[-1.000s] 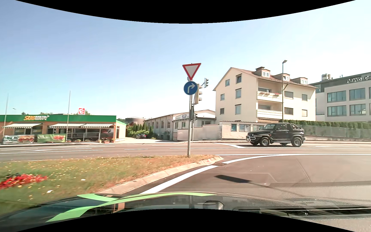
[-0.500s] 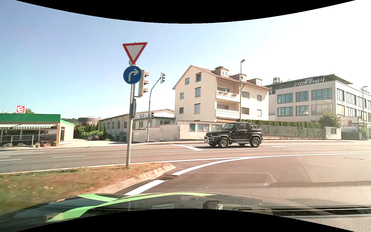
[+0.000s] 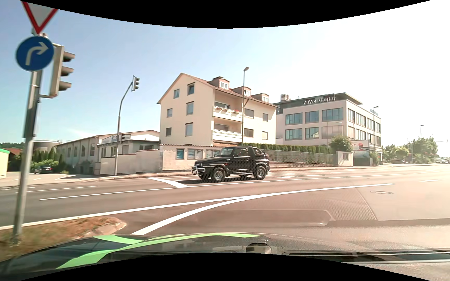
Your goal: Follow the waypoints while adhering to traffic rules and regulations
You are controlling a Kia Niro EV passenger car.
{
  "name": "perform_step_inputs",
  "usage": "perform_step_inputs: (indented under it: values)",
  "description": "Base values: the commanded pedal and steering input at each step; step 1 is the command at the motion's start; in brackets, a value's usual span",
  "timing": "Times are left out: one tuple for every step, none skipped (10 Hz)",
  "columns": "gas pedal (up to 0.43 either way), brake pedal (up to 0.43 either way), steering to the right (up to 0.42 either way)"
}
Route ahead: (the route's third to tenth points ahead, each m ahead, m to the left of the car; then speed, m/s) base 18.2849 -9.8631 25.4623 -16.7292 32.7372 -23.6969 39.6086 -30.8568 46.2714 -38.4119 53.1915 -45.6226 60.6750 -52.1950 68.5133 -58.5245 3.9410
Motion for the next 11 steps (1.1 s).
perform_step_inputs:
  values:
    - [0.110,0.000,0.428]
    - [0.110,0.000,0.427]
    - [0.110,0.000,0.427]
    - [0.110,0.000,0.427]
    - [0.110,0.000,0.427]
    - [0.110,0.000,0.427]
    - [0.110,0.000,0.421]
    - [0.110,0.000,0.413]
    - [0.110,0.000,0.405]
    - [0.110,0.000,0.394]
    - [0.110,0.000,0.385]
